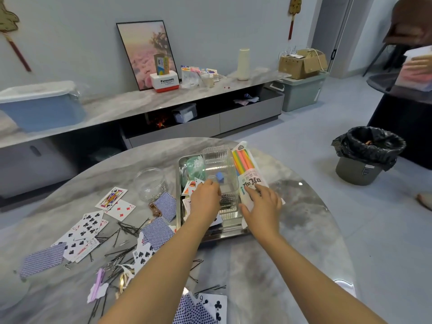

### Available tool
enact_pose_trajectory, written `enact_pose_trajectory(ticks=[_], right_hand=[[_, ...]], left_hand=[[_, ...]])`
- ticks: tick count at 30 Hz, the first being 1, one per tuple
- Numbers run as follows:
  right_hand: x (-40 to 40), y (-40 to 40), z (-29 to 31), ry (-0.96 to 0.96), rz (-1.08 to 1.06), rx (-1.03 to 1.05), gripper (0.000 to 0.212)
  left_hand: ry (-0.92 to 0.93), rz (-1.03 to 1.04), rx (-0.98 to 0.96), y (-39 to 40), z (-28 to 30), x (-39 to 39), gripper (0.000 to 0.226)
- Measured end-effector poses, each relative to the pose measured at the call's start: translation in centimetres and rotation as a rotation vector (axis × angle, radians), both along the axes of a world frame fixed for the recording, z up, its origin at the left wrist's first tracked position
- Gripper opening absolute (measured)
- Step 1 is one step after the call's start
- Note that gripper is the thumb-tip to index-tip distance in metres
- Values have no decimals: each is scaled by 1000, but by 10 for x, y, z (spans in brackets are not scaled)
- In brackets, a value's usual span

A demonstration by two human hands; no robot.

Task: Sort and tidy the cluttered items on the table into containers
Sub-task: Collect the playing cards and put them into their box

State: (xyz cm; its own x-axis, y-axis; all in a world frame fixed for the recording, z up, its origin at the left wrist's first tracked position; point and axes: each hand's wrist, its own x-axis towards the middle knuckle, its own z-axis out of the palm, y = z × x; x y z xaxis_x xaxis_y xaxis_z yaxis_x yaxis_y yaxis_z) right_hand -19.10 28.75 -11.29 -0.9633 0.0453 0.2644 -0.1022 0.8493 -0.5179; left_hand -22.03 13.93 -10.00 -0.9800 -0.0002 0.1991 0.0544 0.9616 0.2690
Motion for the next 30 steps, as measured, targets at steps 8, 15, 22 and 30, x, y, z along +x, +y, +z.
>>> enact_pose_trajectory(ticks=[8,15,22,30], right_hand=[[16,-21,52,-81,196,-475,51],[77,-42,77,-239,369,-355,42],[125,-11,67,-237,249,-183,33],[153,47,45,-350,110,-161,42]], left_hand=[[134,-60,26,-28,50,66,12],[74,-126,-47,-55,78,159,15],[92,-215,1,-19,59,212,14],[-51,-323,26,40,33,220,17]])
